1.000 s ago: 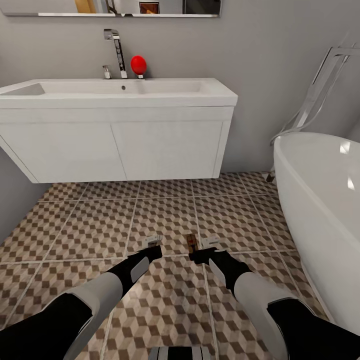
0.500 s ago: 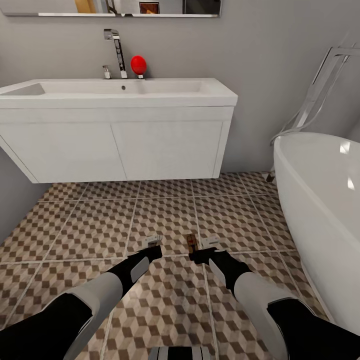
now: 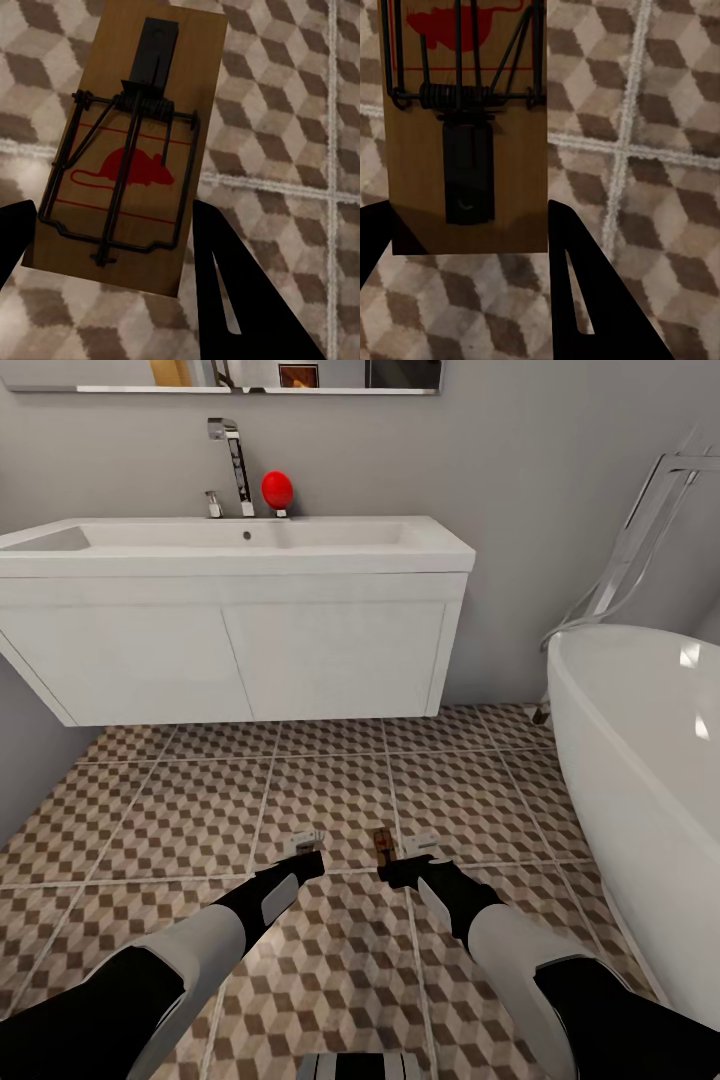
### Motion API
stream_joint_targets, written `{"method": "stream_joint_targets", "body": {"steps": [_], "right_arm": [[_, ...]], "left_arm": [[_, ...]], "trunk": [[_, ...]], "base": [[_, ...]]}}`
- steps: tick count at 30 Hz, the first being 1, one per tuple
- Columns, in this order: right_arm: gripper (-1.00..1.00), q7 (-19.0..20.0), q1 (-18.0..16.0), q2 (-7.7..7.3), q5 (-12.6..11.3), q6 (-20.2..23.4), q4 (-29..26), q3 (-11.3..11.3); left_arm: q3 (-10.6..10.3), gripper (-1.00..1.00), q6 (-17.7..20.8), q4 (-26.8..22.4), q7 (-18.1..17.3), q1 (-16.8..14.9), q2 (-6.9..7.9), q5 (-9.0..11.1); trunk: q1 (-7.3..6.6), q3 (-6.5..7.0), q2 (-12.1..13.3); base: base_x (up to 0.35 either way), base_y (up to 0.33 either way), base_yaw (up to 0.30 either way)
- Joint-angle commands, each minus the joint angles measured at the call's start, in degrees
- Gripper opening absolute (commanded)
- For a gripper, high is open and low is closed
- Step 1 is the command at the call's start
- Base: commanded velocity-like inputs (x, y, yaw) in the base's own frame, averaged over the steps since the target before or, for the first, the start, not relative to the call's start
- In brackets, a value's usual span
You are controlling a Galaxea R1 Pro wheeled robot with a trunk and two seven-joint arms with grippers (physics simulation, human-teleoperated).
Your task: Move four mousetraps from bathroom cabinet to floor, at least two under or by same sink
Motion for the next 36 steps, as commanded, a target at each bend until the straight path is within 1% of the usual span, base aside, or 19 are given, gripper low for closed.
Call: {"method": "stream_joint_targets", "body": {"steps": [1,20,21,22,25,33,36], "right_arm": [[-1.0,-0.06,-0.01,0.0,-0.17,0.32,-0.09,0.16],[-1.0,0.02,-0.01,0.0,-0.17,0.32,-0.09,0.16],[-1.0,0.22,0.0,0.0,-0.17,0.32,-0.09,0.16],[-1.0,2.62,0.0,0.0,-0.17,0.32,-0.09,0.09],[-1.0,3.61,-0.01,0.0,-0.17,0.32,-0.09,0.08],[-1.0,3.76,-0.01,0.0,-0.17,0.32,-0.18,-0.03],[-1.0,3.73,-0.01,0.0,-0.17,0.38,-0.43,-0.08]], "left_arm": [[-0.45,-1.0,0.25,-0.13,0.18,-0.01,0.03,0.29],[-0.45,-1.0,0.24,-0.13,0.18,-0.01,0.05,0.29],[-0.45,-1.0,0.24,-0.13,0.18,-0.01,0.05,0.29],[-0.45,-1.0,0.25,-0.13,0.18,-0.01,0.05,0.29],[-0.45,-1.0,0.25,-0.13,0.18,-0.01,0.05,0.29],[-0.38,-1.0,0.77,-0.27,0.62,-0.04,0.05,0.29],[-0.37,-1.0,1.97,-0.4,0.86,-0.33,0.05,0.29]], "trunk": [[-0.01,-0.04,-0.02],[-0.01,-0.04,-0.02],[-0.01,-0.04,-0.02],[-0.01,-0.04,-0.02],[-0.01,-0.12,-0.02],[-0.01,-0.71,-0.02],[-0.01,-0.97,-0.02]], "base": [[0.0,0.0,0.0],[0.0,0.0,0.0],[0.0,0.0,0.0],[0.0,0.0,0.0],[0.0,0.0,0.025],[0.0,0.0,0.076],[0.0,0.0,0.086]]}}
